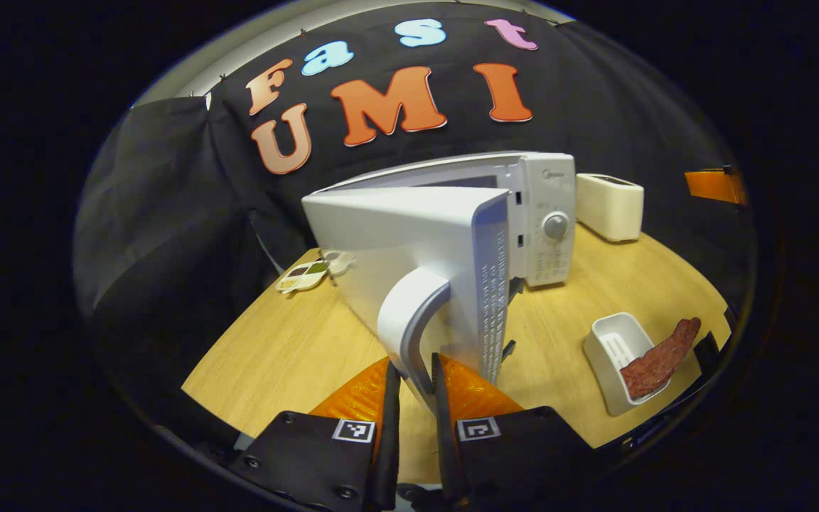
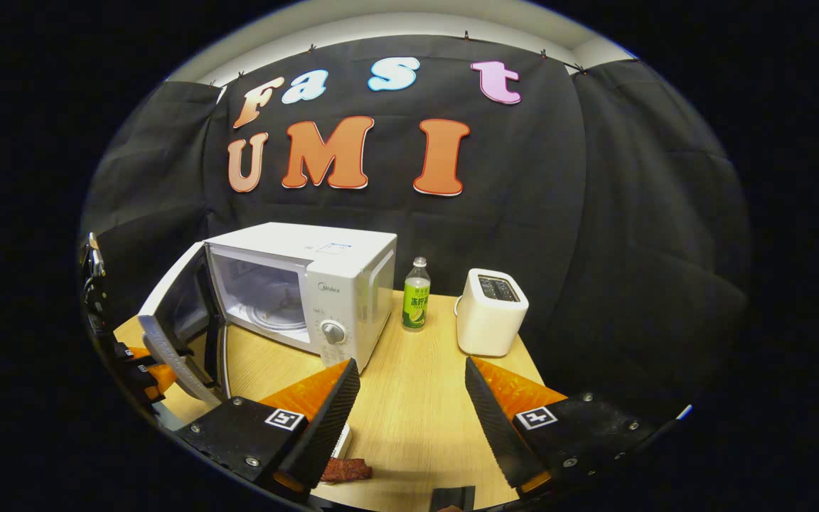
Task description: Open the microwave oven with the left hand, put the food in, and close the microwave oven.
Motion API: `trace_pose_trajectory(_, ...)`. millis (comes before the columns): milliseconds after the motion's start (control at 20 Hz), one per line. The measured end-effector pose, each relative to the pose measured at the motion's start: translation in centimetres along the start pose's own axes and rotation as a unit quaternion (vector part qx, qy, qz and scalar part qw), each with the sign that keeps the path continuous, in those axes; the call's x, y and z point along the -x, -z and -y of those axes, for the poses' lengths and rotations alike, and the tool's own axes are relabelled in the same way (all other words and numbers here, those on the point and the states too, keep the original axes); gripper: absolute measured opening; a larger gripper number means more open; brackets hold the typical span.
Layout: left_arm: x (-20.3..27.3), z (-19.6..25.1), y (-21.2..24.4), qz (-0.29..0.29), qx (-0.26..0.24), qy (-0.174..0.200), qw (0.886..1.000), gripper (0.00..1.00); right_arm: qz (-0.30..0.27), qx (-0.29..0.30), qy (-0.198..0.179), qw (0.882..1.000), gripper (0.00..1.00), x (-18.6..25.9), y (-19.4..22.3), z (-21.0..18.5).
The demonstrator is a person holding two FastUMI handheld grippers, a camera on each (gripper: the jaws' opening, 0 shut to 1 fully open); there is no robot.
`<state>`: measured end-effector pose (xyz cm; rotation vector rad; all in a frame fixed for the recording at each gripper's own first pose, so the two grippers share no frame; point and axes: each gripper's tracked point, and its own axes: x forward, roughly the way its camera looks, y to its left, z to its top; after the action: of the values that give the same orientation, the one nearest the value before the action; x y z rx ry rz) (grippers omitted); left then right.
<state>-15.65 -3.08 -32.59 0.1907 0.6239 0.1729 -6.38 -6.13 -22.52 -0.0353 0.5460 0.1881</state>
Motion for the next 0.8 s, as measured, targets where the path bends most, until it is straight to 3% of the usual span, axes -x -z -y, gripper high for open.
trace_pose_trajectory(150, 0.7, -5.1, 1.5, -0.015, 0.035, -0.014, 0.999, 0.41, -0.029, -0.014, 0.003, 0.999, 0.93, -1.1, 1.5, -0.8)
trace_pose_trajectory(250, 1.0, -7.3, 2.7, -0.017, 0.057, -0.005, 0.998, 0.63, -0.048, -0.020, 0.003, 0.999, 0.91, -1.6, 2.4, -1.6)
trace_pose_trajectory(350, 1.1, -8.8, 3.3, -0.029, 0.059, 0.010, 0.998, 0.79, -0.067, -0.019, 0.006, 0.998, 0.91, -1.9, 3.1, -2.3)
trace_pose_trajectory(400, 1.2, -9.6, 3.3, -0.026, 0.052, 0.015, 0.998, 0.82, -0.076, -0.019, 0.011, 0.997, 0.90, -2.0, 3.4, -2.7)
trace_pose_trajectory(450, 1.0, -10.3, 3.4, -0.029, 0.047, 0.022, 0.998, 0.97, -0.084, -0.020, 0.017, 0.996, 0.91, -2.0, 3.8, -2.8)
trace_pose_trajectory(800, 1.0, -16.5, 5.0, -0.054, 0.051, 0.069, 0.995, 0.98, -0.138, -0.043, 0.062, 0.987, 0.91, -1.8, 6.5, -5.2)
